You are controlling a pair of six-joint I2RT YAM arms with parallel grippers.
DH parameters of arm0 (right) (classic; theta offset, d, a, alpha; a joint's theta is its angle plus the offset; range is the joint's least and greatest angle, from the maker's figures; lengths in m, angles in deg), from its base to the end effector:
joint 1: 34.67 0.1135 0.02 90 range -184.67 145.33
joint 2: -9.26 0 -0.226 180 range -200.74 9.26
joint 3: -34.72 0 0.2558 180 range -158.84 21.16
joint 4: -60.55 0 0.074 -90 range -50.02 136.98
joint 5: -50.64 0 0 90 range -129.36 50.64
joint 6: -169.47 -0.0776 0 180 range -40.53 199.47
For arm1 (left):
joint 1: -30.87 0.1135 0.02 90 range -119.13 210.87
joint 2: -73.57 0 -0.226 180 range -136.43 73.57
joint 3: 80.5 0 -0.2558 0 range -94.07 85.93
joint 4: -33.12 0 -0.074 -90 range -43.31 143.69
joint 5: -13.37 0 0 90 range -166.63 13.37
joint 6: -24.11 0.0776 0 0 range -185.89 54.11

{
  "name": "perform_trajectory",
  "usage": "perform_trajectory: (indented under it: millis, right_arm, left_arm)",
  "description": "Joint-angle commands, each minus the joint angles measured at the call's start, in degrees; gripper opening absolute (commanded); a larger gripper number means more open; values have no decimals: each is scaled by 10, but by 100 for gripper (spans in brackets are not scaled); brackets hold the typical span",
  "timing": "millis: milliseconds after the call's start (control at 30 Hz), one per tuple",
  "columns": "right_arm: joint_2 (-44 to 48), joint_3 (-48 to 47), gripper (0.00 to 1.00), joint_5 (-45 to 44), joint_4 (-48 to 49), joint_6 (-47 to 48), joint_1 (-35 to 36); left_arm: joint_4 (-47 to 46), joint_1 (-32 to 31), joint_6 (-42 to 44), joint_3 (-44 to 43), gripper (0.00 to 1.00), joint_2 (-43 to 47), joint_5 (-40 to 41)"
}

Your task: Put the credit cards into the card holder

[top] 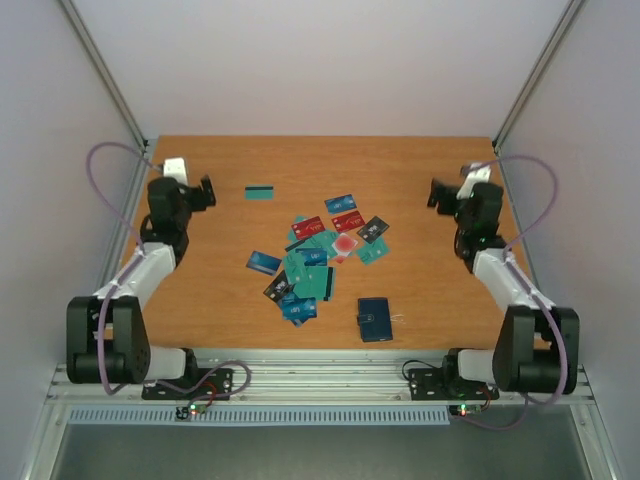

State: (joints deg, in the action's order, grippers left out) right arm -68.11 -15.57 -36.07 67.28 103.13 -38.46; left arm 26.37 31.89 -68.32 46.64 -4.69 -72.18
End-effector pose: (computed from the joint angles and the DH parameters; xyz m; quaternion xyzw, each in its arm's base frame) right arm 0.3399 -0.0181 0.1649 -0.1577 0.8054 -0.1125 0.5601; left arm 0.3483 0.0122 0.1766 -0.0471 0.8107 0.0244 0.5831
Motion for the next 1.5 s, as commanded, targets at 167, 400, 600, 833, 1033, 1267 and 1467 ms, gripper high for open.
perform_trajectory:
  millis: [167,400,600,833,1033,1267,1467]
  right_arm:
    - [14,-411,98,-61,-580,-219,0]
    - [-103,-551,98,94,-852,-226,-9]
    - [-58,-434,98,146,-916,-229,99]
    - [55,-222,95,178,-908,-316,226]
    - [96,-110,80,166,-884,-348,298]
    - [82,-82,67,148,-855,-356,309]
    - [35,-53,58,164,-778,-361,310]
  left_arm:
    - [440,-1,-92,-258,99,35,-1]
    - [588,3,-144,-318,94,5,-190]
    - [683,-104,-178,-328,87,3,-223]
    - [655,-228,-217,-218,74,46,-315]
    - [556,-330,-256,-163,68,25,-317]
    - [517,-413,-258,-200,63,-55,-332]
    - [531,-430,-234,-234,60,-93,-331]
